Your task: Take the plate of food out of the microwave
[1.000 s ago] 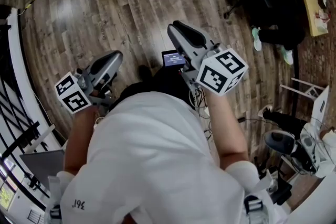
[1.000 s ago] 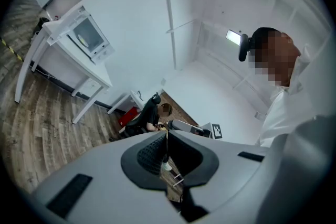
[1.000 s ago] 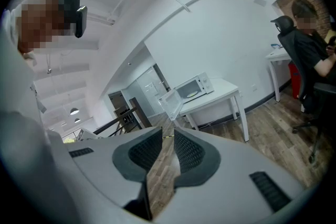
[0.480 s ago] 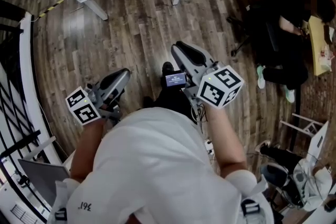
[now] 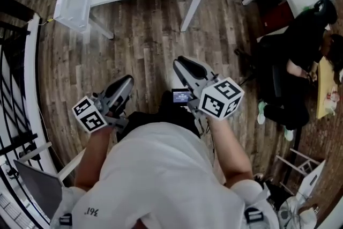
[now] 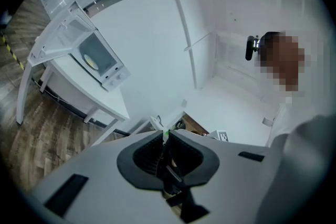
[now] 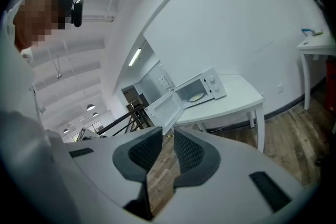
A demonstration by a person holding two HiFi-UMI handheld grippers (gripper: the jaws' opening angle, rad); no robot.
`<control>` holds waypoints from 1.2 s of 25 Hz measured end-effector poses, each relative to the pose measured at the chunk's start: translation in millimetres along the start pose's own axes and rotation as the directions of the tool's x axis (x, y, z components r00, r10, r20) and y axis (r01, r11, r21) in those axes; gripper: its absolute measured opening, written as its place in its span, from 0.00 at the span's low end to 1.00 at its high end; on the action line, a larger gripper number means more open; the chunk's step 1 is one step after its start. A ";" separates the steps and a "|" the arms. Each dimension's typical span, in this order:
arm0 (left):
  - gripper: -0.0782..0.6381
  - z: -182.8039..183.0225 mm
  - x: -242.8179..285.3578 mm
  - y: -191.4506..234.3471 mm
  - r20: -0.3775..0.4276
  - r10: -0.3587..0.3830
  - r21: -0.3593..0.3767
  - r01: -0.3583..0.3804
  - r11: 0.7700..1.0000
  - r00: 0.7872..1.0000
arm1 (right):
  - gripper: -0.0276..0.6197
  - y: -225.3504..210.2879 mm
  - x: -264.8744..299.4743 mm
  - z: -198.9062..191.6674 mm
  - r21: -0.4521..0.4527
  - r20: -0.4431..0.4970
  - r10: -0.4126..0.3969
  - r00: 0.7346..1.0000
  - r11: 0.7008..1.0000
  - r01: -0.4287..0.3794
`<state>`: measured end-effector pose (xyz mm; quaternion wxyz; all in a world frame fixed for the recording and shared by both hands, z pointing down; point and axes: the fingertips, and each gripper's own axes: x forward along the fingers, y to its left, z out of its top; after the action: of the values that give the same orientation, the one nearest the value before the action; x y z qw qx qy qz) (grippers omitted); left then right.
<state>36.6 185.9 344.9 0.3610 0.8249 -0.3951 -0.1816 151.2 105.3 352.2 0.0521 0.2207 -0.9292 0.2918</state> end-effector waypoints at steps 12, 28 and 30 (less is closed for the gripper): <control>0.18 69.3 55.0 78.4 0.002 0.068 0.014 -0.068 0.998 0.998 | 0.12 -53.9 81.1 44.9 0.007 -0.029 0.018 0.999 1.000 -0.018; 0.18 239.2 114.9 223.3 -0.042 0.010 0.072 -0.007 0.997 0.999 | 0.12 -106.8 276.3 148.2 -0.005 -0.018 -0.088 0.996 0.996 0.088; 0.18 247.6 119.2 234.4 -0.049 0.016 0.074 -0.012 0.997 0.999 | 0.12 -110.4 290.8 154.2 -0.011 -0.025 -0.096 0.995 0.995 0.096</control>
<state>-156.2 -119.5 349.7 0.3413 0.8392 -0.3983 -0.1439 -56.0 -173.2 348.0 0.0789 0.2613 -0.9181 0.2873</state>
